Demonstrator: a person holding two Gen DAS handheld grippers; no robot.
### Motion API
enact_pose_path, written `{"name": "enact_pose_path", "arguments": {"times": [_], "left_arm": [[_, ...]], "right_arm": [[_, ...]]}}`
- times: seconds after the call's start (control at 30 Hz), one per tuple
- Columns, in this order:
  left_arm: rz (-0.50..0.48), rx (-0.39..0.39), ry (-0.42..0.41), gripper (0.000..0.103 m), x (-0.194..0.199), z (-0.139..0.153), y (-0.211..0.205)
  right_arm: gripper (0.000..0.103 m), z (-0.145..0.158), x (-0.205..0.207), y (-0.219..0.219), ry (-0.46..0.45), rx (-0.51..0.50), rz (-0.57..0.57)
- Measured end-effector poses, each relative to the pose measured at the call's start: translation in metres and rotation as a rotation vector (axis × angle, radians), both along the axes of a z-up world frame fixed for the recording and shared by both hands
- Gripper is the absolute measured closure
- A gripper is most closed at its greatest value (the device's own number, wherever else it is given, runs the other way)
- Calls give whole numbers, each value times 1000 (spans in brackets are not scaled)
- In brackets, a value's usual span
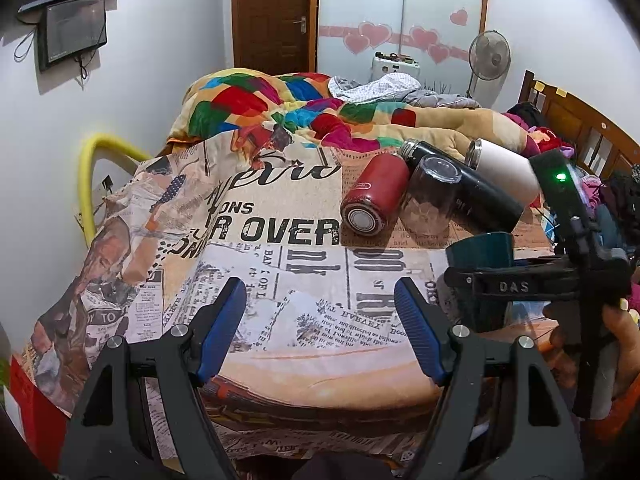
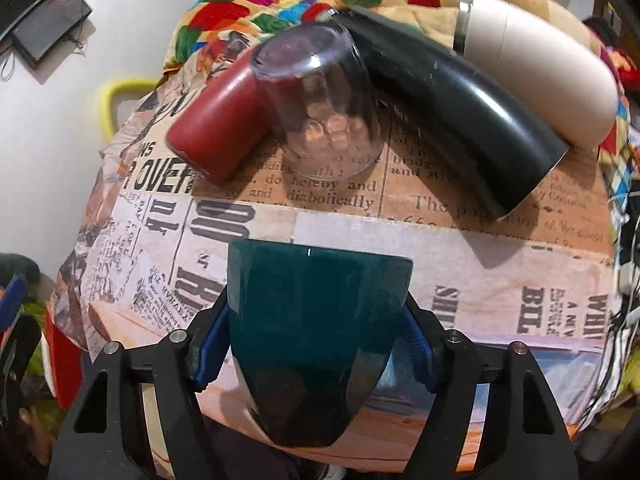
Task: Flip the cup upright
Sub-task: 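Rotate the held mug with the right tool so its opening faces up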
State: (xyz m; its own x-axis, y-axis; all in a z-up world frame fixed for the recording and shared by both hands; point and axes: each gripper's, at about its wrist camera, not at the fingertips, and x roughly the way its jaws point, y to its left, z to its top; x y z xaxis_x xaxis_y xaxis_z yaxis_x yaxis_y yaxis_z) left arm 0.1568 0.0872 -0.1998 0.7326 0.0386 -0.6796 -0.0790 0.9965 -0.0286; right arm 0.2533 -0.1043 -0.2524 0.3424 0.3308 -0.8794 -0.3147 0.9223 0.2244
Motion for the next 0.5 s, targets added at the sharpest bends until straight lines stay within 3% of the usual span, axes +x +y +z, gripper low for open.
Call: {"name": "enact_pose_path", "arguments": {"times": [0.3,0.5], "left_arm": [[-6,3,-19,27,2,9,-8],[-10,4,-22,27,5,12,-10]], "right_arm": [[33,43,-22,3,-172,-39,57],[33,49,-13,9,-212,-58,73]]}}
